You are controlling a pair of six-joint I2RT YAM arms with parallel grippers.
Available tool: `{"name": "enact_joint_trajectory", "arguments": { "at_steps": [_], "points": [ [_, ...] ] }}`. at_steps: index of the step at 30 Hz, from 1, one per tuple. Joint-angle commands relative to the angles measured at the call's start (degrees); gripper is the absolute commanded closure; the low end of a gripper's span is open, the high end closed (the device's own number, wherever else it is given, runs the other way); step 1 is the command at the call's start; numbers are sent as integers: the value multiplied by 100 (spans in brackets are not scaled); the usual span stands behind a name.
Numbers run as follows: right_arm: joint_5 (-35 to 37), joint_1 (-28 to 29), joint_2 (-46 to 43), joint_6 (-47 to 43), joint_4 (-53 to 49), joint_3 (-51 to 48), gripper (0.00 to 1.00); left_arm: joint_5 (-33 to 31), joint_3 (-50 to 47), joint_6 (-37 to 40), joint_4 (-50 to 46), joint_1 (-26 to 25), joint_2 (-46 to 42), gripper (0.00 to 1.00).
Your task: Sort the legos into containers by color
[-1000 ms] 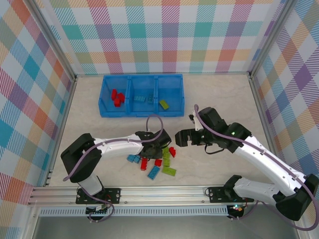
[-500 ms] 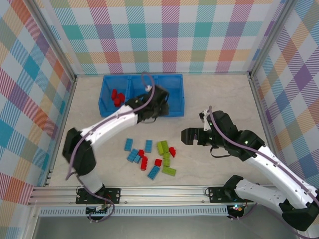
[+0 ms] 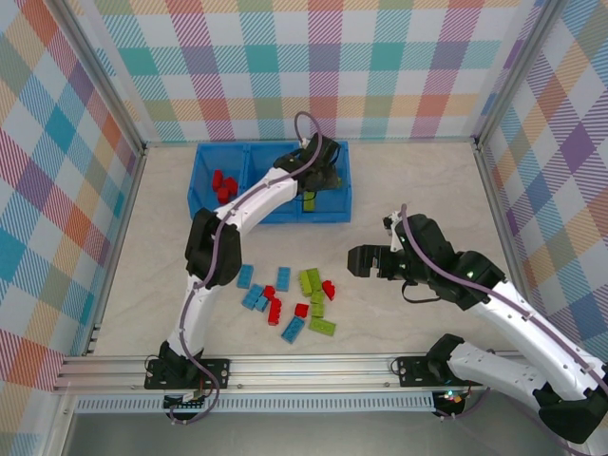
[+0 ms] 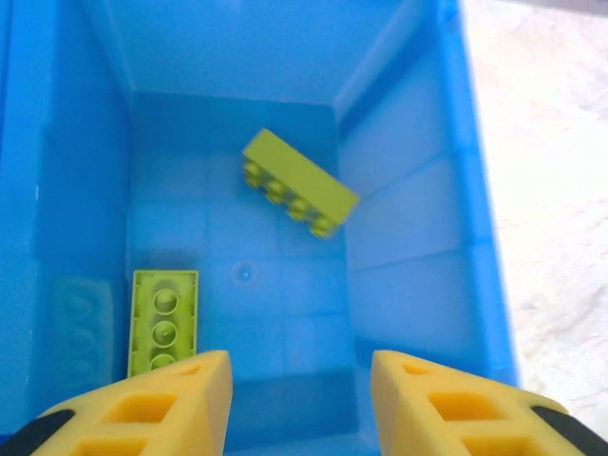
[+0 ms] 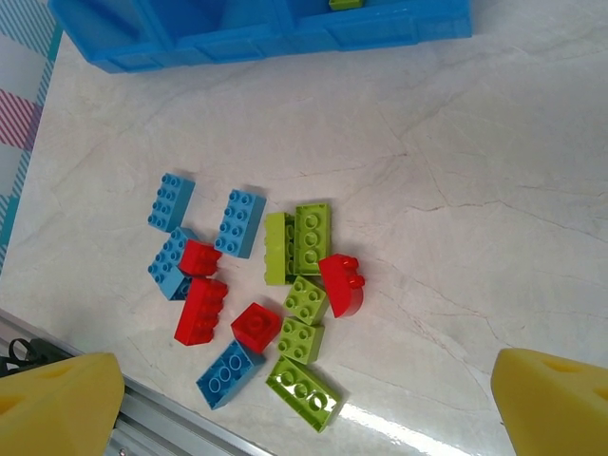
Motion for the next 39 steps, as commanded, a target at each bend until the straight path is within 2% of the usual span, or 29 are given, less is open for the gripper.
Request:
{"name": "enact_joint_trajectory", "arguments": {
  "at_steps": [1, 5, 9, 12, 16, 19, 20, 21, 22, 25, 28, 33, 36, 39],
  "points": [
    [38, 13, 32, 81, 53, -96, 0, 200, -56, 191, -138, -22, -842, 57],
    [-34, 12, 257, 93, 62, -127, 0, 617, -1352, 531, 223, -120, -2276, 57],
    [-347, 84, 880, 22, 77, 30, 3, 842, -2873, 1493, 384, -342, -4147, 57],
    [-305, 391, 1579, 24, 144, 250, 7, 937, -3918, 2225, 301, -430, -5558, 57],
    [-325, 870, 2636, 69, 299, 755, 18, 1088, -5011, 3322, -228, -478, -7320, 57],
    [-290, 1189, 3466, 270, 411, 1302, 27, 1502, -5631, 4387, -875, -480, -8524, 54],
    [-171, 1268, 3732, 502, 412, 1483, 32, 1596, -5828, 4782, -1119, -478, -8893, 52],
    [64, 1332, 3978, 884, 359, 1654, 44, 1637, -6015, 5131, -1349, -477, -9248, 51],
    [262, 1376, 4185, 1299, 260, 1786, 50, 1594, -6157, 5349, -1535, -479, -9484, 49],
    [60, 1460, 4873, 1883, 302, 2164, 48, 1522, -6463, 5874, -2132, -479, -9964, 43],
    [-58, 1610, 5534, 2081, 177, 2710, 47, 1821, -6688, 6312, -2456, -478, -10066, 30],
    [177, 1692, 6338, 2723, -450, 3636, 46, 2174, -6889, 6441, -2271, -471, -10018, 7],
    [378, 1697, 6780, 2971, -856, 4104, 46, 2162, -6969, 6470, -2094, -475, -10005, 1],
    [518, 1697, 7122, 3083, -1042, 4381, 46, 2151, -7006, 6460, -1977, -477, -10005, 0]
  ]
}}
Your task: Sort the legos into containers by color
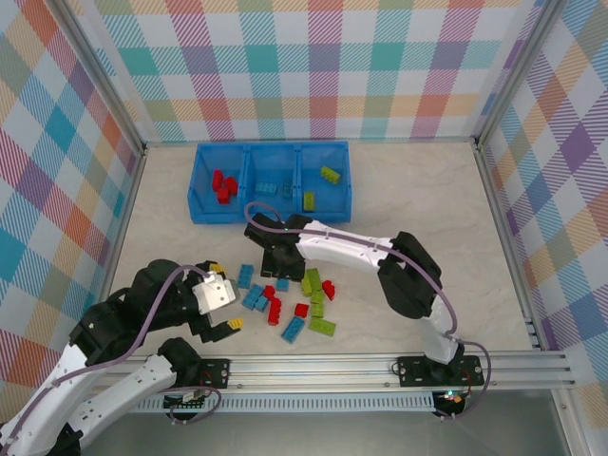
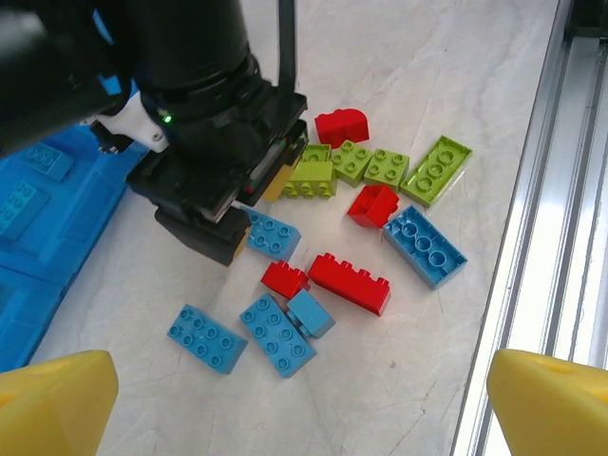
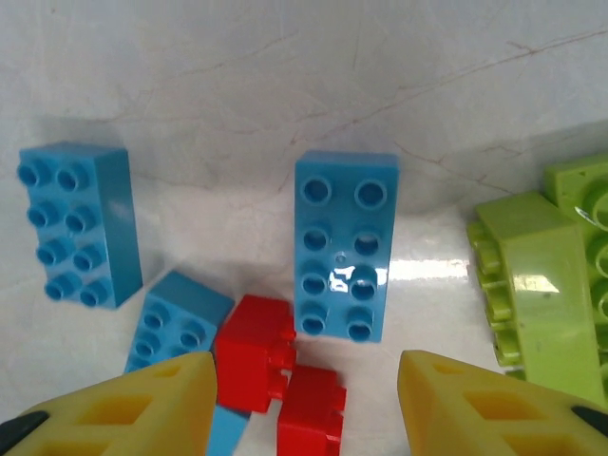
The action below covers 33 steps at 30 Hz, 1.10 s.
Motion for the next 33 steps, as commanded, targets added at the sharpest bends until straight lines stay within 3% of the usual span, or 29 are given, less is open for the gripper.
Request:
{"name": "enact_joint_trajectory", "arguments": {
  "at_steps": [1, 9, 16, 20, 24, 27, 33],
  "points": [
    [279, 10, 324, 413, -534, 272, 46, 156, -74, 130, 247, -16, 6, 0],
    [362, 1, 902, 272, -641, 676, 48, 226, -256, -15, 433, -16, -21, 0],
    [319, -15, 918, 137, -472, 636, 71, 124, -347, -35, 537, -16, -80, 0],
    [554, -104, 446, -207, -176, 451, 76, 109, -350, -142, 625, -11, -105, 0],
    [1063, -257, -482, -1617, 1137, -70, 77, -126, -283, -643, 913, -15, -162, 0],
    [561, -505, -987, -3258, 2368, -422, 76, -594, -179, -1502, 1216, -16, -41, 0],
    [554, -1058, -786, -4906, 2770, 131, 79, -1201, 161, -2584, 1233, -16, 495, 0]
  ]
}}
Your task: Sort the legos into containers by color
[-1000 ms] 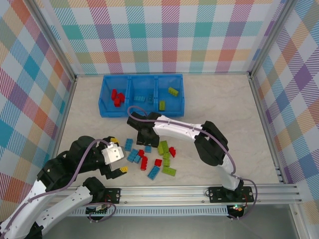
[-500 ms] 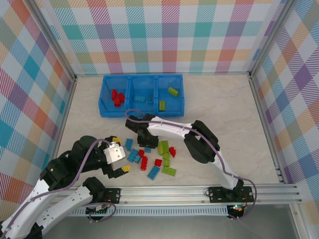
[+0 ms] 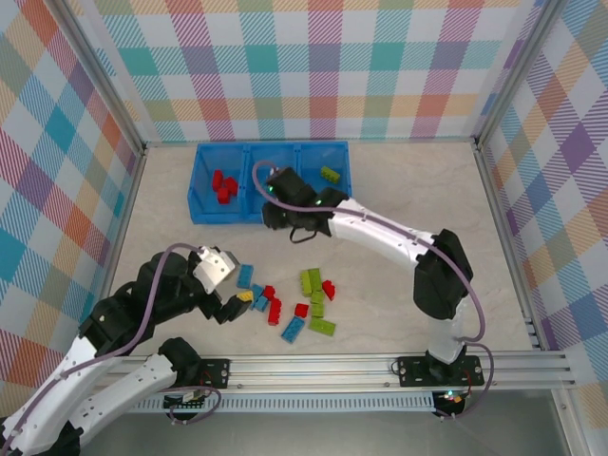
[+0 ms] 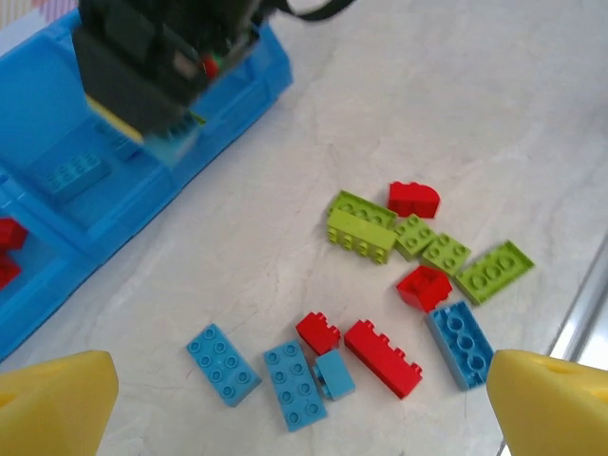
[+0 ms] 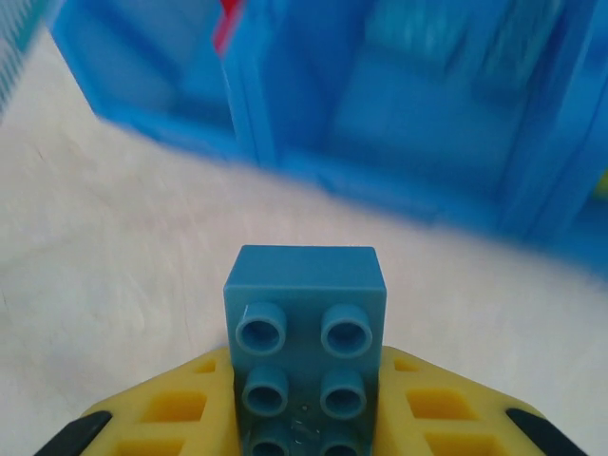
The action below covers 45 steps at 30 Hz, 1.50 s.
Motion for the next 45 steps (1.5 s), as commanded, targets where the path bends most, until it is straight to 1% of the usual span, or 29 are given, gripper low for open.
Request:
{"name": "enact_joint_trajectory", "arguments": {
  "at_steps": [1, 3, 8, 12, 15, 19, 21, 23, 25, 27, 28, 31, 33, 36, 38, 40, 42, 45],
  "points": [
    [-15, -291, 378, -1360, 529, 380, 79, -425, 277, -840, 231, -10, 248, 0],
    [-94, -497, 724, -1453, 428, 846, 78, -456, 394, -995, 241, -12, 366, 0],
    [-129, -828, 1615, -1753, 167, 1959, 70, -602, 616, -1190, 99, -16, 508, 0],
    [-103, -962, 2331, -1979, -480, 3065, 63, -808, 621, -1441, -49, -12, 495, 0],
    [-231, -1017, 2740, -2059, -1003, 3900, 56, -879, 612, -1606, -86, -16, 499, 0],
    [-278, -1018, 3104, -2110, -1733, 4931, 54, -961, 596, -1681, -68, -9, 499, 0],
    [-270, -1019, 3145, -2129, -2012, 5238, 53, -1000, 600, -1679, -68, -14, 503, 0],
    [-269, -1019, 3067, -2177, -2243, 5337, 53, -1019, 614, -1680, -68, -8, 520, 0],
    [-277, -1019, 2807, -2303, -2356, 5111, 52, -1012, 624, -1698, -64, -10, 538, 0],
    [-350, -1021, 2313, -2489, -2196, 4417, 52, -996, 616, -1713, -59, -11, 565, 0],
    [-382, -1018, 1964, -2583, -1964, 3793, 50, -985, 593, -1725, -51, -6, 582, 0],
    [-410, -1018, 529, -2789, -969, 1743, 43, -950, 511, -1762, 24, -3, 625, 0],
    [-410, -1022, -224, -2765, -794, 866, 41, -939, 451, -1824, 120, -6, 669, 0],
    [-697, -1012, -1125, -2333, -1100, -27, 42, -879, 413, -1931, 284, -1, 819, 0],
    [-992, -985, -1625, -1793, -1284, -665, 42, -852, 397, -1989, 374, -3, 960, 0],
    [-1214, -843, -2009, -1200, -1467, -1198, 42, -846, 381, -1976, 431, -6, 1092, 0],
    [-1176, -535, -2181, -767, -1600, -1544, 42, -840, 346, -1893, 450, -7, 1168, 0],
    [-959, -44, -2020, -121, -1842, -1708, 42, -716, 252, -1578, 459, -8, 1190, 0]
  ]
}}
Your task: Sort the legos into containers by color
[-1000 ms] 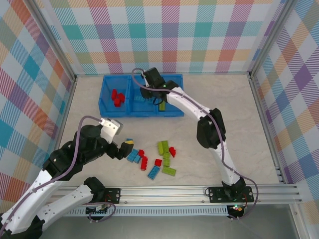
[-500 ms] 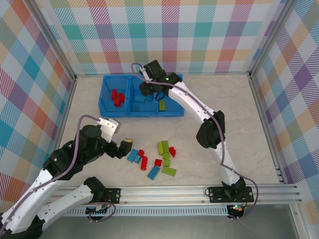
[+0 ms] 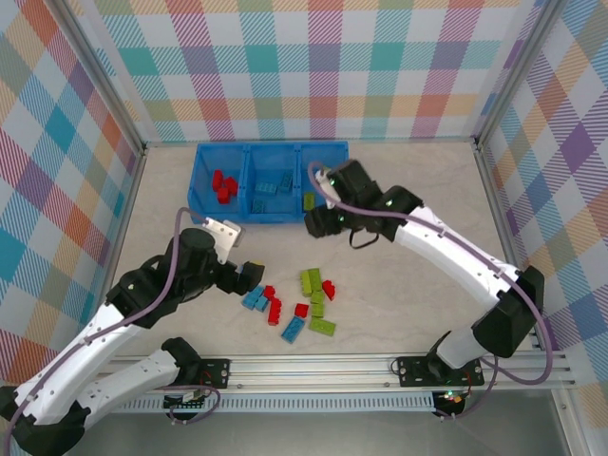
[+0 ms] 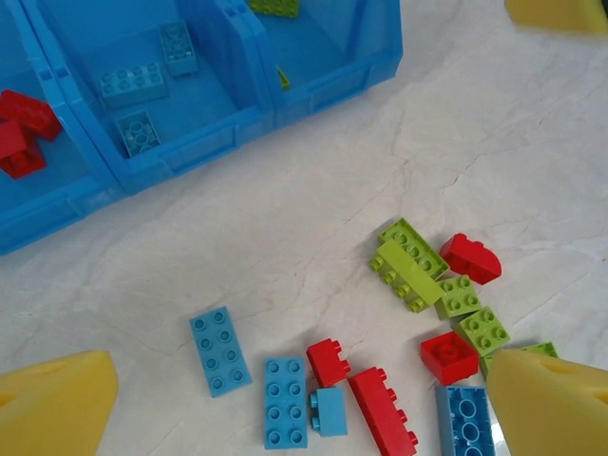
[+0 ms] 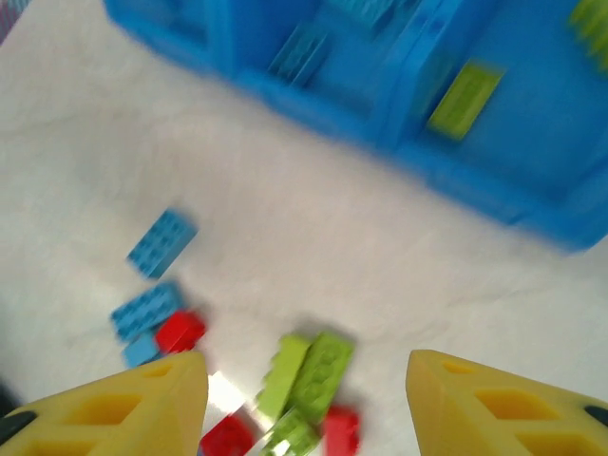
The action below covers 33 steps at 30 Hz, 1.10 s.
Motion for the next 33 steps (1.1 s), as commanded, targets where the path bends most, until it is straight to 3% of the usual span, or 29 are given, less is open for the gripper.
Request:
{"name": "enact_joint_trajectory", "arguments": {
  "at_steps": [1, 7, 14, 24, 33],
  "points": [
    [17, 467, 440, 1142, -449, -243, 41, 253, -163, 419, 134, -5, -66, 0],
    [196, 633, 1293, 1469, -235, -392, 41, 795, -535, 1316, 86, -7, -440, 0],
    [165, 768, 2215, 1460, -118, -153, 43, 860, -846, 1410, 290, -3, -723, 0],
    [178, 871, 2644, 1607, 83, -232, 58, 977, -867, 1412, 336, -3, -644, 0],
    [260, 912, 2503, 1653, 3, -207, 79, 966, -862, 1393, 305, -5, -636, 0]
  ]
}}
